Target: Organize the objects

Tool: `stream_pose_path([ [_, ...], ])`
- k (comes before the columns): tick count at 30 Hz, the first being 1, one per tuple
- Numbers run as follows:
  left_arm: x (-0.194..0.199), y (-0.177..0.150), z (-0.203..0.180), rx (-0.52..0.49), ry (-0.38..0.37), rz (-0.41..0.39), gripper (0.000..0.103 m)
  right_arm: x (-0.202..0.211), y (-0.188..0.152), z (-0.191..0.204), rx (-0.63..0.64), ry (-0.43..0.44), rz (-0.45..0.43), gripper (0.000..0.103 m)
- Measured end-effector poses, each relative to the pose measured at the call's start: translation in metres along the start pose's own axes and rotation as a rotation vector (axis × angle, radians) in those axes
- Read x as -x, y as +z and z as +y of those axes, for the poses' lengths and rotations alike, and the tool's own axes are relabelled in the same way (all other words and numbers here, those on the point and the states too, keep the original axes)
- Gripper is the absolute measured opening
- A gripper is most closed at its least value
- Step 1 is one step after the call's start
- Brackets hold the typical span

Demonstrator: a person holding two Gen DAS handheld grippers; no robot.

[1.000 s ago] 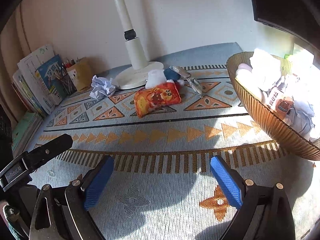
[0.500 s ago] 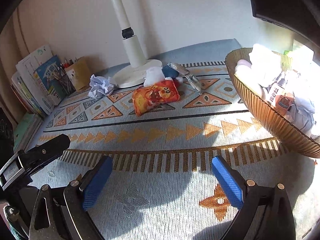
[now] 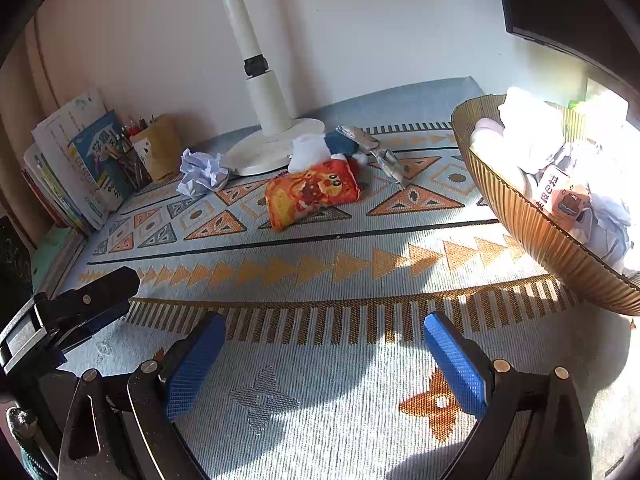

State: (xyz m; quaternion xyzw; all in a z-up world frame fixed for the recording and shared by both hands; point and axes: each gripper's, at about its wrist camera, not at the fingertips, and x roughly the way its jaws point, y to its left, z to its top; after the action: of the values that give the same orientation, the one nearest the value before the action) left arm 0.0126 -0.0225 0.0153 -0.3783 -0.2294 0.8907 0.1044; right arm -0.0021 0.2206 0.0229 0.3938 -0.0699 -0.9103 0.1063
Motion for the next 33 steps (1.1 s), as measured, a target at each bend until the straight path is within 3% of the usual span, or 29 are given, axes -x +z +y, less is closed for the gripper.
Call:
stream_pose_path([
  [28, 0.000, 0.001, 0.004, 0.017, -0.002, 0.003, 0.102, -0.001, -0.003, -0.001, -0.015, -0.004, 0.010, 0.100],
  [33, -0.001, 0.007, 0.006, 0.024, -0.024, 0.045, 0.102, -0.011, 0.003, -0.007, -0.044, 0.008, 0.077, 0.100],
])
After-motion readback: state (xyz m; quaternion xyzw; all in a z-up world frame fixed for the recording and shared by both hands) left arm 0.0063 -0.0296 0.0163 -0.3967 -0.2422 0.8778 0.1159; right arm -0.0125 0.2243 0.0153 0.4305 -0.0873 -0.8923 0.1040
